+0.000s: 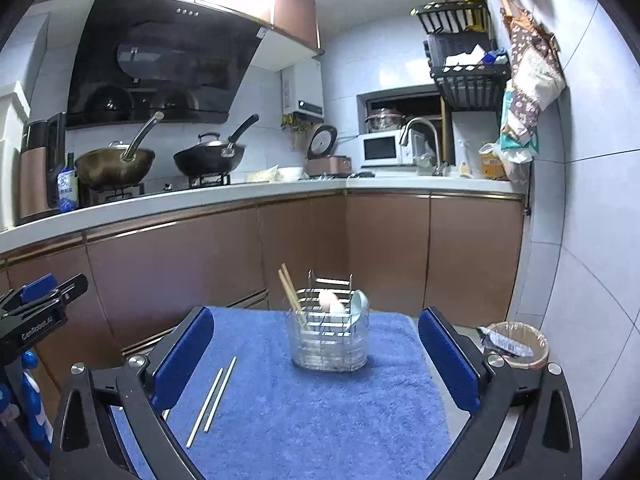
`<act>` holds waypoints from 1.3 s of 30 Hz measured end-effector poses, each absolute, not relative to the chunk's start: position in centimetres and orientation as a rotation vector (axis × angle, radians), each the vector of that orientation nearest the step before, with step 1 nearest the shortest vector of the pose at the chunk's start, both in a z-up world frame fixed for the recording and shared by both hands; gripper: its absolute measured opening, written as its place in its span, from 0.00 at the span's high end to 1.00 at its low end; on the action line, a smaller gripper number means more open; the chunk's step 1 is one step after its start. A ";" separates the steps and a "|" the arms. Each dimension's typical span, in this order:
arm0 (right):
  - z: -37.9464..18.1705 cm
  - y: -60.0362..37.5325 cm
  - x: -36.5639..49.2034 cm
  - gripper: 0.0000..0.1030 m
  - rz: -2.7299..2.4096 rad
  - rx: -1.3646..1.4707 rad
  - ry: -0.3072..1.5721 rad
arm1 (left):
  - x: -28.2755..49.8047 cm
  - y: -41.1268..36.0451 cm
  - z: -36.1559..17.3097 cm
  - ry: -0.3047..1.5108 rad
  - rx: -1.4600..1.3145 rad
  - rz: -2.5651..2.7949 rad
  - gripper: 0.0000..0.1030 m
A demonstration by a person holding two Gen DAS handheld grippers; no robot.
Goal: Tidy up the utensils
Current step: 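Move both open tools over the loose chopsticks on the towel, then close left tool on a chopstick while right tool closes on another chopstick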
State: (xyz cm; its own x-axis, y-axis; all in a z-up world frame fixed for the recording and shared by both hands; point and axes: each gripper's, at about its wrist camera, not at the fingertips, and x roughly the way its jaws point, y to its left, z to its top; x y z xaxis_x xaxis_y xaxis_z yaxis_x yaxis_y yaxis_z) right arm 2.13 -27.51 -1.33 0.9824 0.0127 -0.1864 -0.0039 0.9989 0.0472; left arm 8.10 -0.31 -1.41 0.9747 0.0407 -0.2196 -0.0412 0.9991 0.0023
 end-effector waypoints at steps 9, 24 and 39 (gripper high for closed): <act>0.9 -27.3 0.9 0.00 0.013 0.042 0.007 | 9.0 5.2 0.2 0.220 -0.073 0.038 0.36; -3.8 -23.5 11.6 0.07 0.167 0.054 0.400 | 17.7 8.4 -7.2 0.605 -0.197 -0.108 0.36; -15.1 -14.9 31.3 0.68 0.384 0.041 1.008 | 32.9 5.9 -18.4 1.095 -0.308 -0.254 0.62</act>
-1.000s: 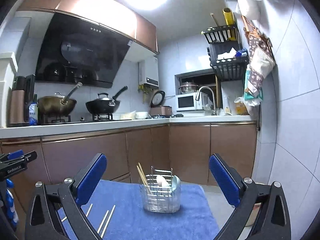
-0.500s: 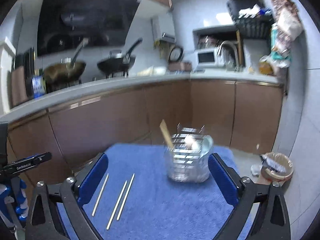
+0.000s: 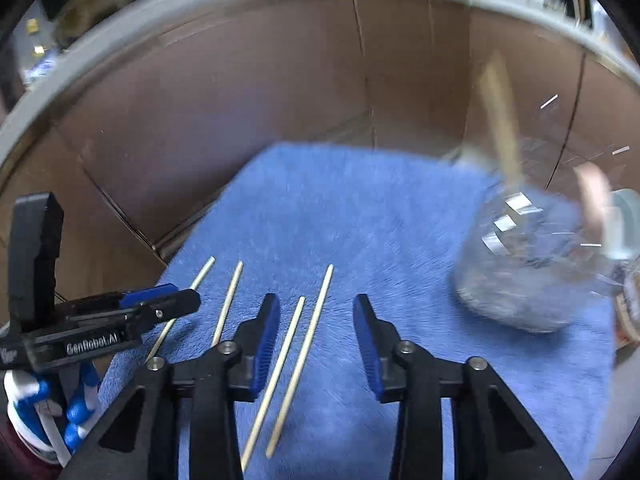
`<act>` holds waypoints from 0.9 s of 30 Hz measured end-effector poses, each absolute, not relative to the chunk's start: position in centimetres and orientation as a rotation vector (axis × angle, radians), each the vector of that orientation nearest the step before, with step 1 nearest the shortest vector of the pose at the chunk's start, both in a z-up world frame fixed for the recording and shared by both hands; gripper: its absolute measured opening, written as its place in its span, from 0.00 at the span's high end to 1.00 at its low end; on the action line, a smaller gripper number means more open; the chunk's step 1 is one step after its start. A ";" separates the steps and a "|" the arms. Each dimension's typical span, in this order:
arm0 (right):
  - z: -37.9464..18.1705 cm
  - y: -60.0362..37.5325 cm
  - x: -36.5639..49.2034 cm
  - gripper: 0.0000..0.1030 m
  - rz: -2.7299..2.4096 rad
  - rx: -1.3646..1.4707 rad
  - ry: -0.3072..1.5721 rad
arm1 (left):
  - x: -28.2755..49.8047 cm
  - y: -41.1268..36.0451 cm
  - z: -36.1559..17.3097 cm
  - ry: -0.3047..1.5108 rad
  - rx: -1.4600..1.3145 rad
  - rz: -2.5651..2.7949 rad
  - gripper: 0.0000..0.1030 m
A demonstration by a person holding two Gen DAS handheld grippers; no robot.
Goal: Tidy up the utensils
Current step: 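Close left tool on a chopstick while right tool closes on another chopstick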
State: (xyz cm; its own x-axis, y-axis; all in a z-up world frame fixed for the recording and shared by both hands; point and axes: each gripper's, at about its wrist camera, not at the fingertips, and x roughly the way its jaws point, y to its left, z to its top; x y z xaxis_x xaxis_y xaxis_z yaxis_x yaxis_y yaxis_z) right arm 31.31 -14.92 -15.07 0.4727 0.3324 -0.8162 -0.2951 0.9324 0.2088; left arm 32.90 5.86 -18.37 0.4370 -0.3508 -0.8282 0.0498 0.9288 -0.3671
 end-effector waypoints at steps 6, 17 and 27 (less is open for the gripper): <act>-19.0 -13.6 35.1 0.77 0.367 0.030 1.144 | 35.5 5.4 -20.7 1.193 -0.277 -0.251 0.77; -21.9 -11.2 36.7 0.90 0.354 -0.069 1.214 | 36.5 3.9 -21.9 1.243 -0.192 -0.262 0.87; -22.2 -11.1 37.0 0.91 0.356 -0.068 1.218 | 37.1 3.6 -23.1 1.295 -0.233 -0.256 0.96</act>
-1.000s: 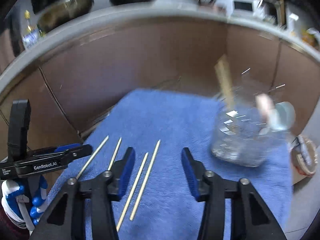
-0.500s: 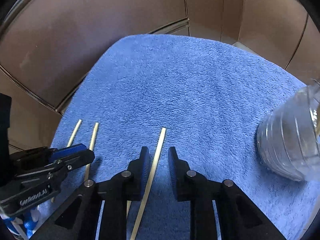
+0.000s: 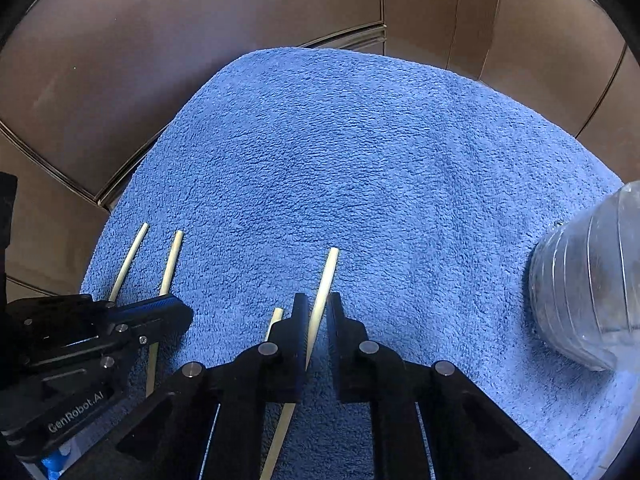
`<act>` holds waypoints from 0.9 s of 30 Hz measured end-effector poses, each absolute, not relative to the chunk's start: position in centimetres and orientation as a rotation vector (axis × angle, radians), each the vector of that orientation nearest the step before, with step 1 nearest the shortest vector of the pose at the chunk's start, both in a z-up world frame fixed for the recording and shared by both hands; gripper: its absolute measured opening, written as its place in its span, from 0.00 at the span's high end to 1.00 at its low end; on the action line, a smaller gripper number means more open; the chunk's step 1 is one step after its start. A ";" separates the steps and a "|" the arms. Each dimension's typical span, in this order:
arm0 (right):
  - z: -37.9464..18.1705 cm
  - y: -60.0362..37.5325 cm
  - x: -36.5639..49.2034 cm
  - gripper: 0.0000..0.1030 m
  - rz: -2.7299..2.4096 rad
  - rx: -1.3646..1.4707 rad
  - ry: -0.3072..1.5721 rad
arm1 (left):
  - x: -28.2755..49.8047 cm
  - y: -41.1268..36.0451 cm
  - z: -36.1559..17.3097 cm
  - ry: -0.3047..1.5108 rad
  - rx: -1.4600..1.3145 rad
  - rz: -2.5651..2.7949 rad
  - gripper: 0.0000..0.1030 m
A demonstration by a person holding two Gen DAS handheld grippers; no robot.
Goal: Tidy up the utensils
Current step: 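Close left tool on a chopstick while right tool closes on another chopstick, then lift both held chopsticks and carry them above the utensil holder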
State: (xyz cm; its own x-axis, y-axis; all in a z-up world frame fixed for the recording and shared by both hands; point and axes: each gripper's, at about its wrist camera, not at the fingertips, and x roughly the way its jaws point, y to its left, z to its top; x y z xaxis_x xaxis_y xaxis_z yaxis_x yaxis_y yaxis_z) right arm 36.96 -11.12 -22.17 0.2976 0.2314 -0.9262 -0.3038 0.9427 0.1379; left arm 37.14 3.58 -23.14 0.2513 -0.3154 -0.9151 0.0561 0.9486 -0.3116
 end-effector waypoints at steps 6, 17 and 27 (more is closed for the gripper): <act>-22.2 -11.3 37.1 0.91 0.361 -0.053 1.219 | 37.2 4.0 -23.2 1.302 -0.260 -0.249 0.96; -20.2 -12.2 35.2 0.94 0.385 -0.035 1.152 | 35.8 5.3 -23.0 1.247 -0.309 -0.221 1.00; -14.4 -14.0 29.7 0.94 0.392 -0.010 1.016 | 32.3 6.5 -18.6 1.124 -0.363 -0.262 1.00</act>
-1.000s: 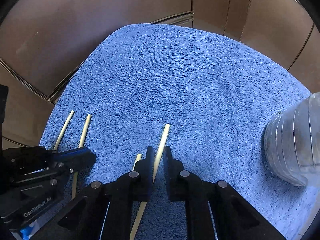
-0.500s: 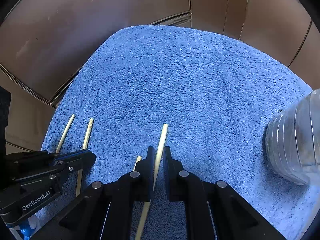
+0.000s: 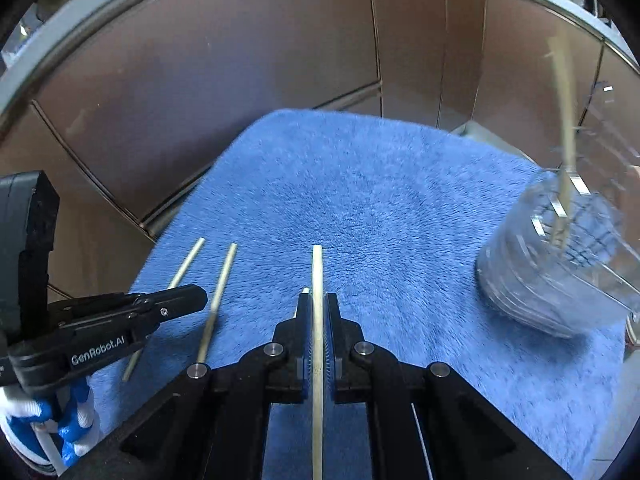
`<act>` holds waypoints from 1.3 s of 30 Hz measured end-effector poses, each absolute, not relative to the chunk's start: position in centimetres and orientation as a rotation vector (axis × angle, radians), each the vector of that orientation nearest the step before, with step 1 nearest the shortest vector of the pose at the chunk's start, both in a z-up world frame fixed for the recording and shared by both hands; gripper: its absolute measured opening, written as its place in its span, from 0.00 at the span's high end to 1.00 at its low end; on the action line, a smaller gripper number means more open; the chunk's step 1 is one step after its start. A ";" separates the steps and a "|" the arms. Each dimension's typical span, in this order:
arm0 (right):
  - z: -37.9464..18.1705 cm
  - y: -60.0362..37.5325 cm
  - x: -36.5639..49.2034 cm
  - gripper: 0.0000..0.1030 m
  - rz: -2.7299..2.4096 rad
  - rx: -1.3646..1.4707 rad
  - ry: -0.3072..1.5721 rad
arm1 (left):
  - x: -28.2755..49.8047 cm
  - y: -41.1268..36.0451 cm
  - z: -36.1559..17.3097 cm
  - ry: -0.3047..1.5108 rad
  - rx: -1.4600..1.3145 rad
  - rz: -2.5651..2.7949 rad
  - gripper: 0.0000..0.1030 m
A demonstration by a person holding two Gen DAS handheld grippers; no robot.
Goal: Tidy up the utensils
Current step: 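Lift both held chopsticks and carry them above the utensil holder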
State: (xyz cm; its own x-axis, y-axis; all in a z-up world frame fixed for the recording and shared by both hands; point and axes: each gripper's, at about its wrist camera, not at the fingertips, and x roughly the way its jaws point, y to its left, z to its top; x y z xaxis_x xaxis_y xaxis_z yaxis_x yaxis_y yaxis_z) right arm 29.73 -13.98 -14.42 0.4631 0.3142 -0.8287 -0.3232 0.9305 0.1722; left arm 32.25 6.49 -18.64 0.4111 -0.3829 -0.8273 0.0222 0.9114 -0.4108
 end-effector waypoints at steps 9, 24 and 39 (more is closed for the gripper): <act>-13.3 -14.3 28.5 0.94 0.409 0.004 0.989 | 32.6 5.7 -19.4 1.169 -0.349 -0.237 0.97; -15.0 -16.3 29.4 0.94 0.440 0.065 0.990 | 35.5 5.3 -21.9 1.232 -0.240 -0.144 0.77; -15.7 -16.8 29.1 0.94 0.454 0.077 0.999 | 37.0 2.8 -23.0 1.297 -0.087 -0.109 0.95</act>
